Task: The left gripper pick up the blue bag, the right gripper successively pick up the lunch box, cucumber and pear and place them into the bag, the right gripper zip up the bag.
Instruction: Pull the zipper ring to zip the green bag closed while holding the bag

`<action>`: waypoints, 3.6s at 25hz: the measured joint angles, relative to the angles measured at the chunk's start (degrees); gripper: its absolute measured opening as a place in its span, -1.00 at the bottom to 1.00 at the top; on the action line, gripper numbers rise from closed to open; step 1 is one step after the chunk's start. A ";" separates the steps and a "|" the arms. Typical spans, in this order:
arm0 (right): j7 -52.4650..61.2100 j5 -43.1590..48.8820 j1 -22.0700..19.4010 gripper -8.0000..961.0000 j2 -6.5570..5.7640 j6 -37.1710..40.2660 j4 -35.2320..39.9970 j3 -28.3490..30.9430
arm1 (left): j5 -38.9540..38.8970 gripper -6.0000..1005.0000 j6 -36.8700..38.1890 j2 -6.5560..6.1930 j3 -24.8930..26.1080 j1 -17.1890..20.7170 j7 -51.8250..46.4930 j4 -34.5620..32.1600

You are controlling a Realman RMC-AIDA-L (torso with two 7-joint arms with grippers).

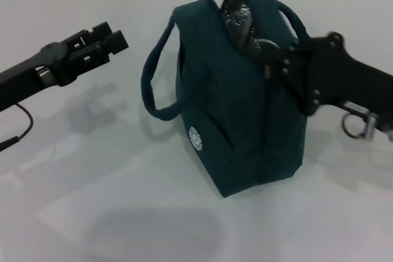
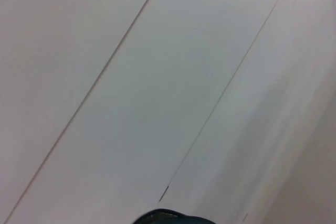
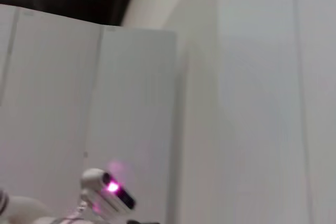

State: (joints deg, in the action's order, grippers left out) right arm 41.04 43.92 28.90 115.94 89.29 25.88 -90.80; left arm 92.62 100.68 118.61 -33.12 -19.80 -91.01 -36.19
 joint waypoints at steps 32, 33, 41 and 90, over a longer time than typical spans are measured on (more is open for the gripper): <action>-0.03 -3.06 6.91 -0.98 0.25 -2.58 1.19 -10.49 | 10.95 0.66 4.98 -1.49 0.59 3.12 -8.35 -4.96; -0.05 -3.25 7.09 -0.98 0.25 -2.62 1.35 -10.94 | 11.39 0.66 4.99 -1.36 0.58 2.90 -8.35 -4.96; -0.29 -4.19 7.77 -0.98 0.25 -3.25 2.25 -14.14 | 13.04 0.66 5.04 -0.73 0.51 1.27 -8.38 -4.47; -5.24 -12.02 7.82 -0.98 0.24 -9.93 5.24 -23.64 | 16.68 -0.08 5.05 -0.42 0.42 0.04 -8.07 -4.43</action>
State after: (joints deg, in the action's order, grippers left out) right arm 35.80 31.90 36.72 116.19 79.36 31.12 -114.43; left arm 109.29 105.73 118.19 -32.69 -19.76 -99.08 -40.62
